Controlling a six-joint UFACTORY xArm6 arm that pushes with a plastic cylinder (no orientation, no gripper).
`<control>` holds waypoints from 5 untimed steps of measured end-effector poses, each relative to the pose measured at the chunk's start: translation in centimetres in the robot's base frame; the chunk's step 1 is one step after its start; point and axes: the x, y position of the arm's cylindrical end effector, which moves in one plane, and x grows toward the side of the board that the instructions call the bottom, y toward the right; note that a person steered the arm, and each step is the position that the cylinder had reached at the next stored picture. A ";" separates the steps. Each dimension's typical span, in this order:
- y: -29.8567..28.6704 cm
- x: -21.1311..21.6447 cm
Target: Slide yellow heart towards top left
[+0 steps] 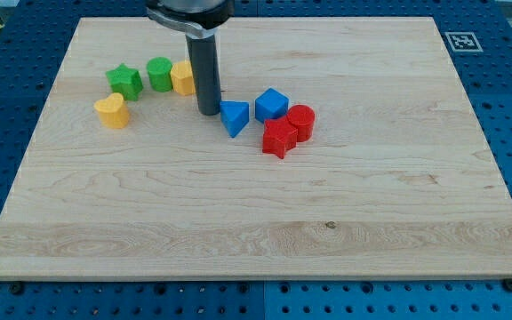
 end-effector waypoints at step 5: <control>0.1 1.7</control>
